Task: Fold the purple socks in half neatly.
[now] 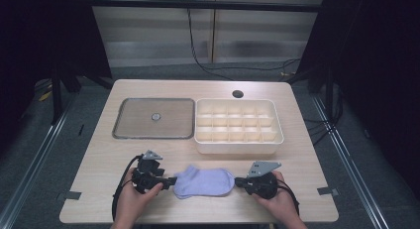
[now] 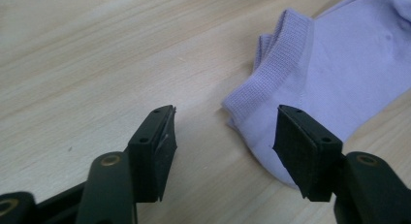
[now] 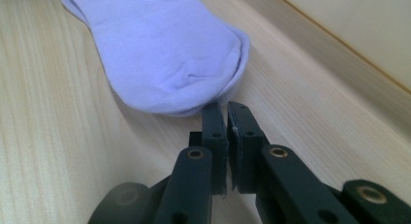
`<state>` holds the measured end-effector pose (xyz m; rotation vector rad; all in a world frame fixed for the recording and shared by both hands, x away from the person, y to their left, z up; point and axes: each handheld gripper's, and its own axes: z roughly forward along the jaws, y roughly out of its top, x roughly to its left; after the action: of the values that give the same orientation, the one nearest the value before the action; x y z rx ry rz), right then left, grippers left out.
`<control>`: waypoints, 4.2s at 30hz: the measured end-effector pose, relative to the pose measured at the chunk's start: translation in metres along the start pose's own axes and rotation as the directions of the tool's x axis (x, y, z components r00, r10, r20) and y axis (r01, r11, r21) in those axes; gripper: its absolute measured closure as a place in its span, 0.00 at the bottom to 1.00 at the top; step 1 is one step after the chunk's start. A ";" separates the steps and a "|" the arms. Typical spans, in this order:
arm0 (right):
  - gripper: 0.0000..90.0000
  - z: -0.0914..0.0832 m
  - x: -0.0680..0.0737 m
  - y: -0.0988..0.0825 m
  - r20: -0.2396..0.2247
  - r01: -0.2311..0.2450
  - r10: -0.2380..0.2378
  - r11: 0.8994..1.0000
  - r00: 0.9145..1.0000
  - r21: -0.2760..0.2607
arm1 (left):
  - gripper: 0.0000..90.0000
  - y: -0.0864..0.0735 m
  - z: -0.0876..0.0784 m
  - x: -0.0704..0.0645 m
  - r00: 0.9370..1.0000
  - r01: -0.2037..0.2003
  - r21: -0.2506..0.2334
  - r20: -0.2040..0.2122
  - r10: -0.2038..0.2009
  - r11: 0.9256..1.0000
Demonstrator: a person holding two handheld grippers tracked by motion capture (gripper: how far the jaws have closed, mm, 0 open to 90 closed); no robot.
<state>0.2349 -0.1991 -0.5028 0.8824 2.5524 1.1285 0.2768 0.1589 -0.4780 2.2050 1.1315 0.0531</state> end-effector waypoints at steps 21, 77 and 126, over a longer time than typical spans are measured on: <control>0.96 0.000 -0.002 -0.004 -0.010 -0.039 0.039 0.999 0.999 -0.022 | 0.77 0.008 0.015 -0.023 0.995 -0.081 0.084 -0.045 0.085 0.993; 0.96 0.002 -0.001 -0.005 -0.022 -0.056 0.055 0.997 0.998 -0.050 | 0.91 0.009 0.001 -0.009 0.990 0.054 0.088 0.125 -0.065 0.995; 0.99 0.007 -0.004 0.000 -0.053 -0.067 0.065 0.997 0.996 -0.037 | 0.90 0.030 -0.004 -0.019 0.977 0.036 0.083 0.206 -0.052 0.996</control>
<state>0.2413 -0.1972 -0.5077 0.9466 2.5506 1.2309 0.2847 0.1344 -0.4536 2.1935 1.0801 -0.2404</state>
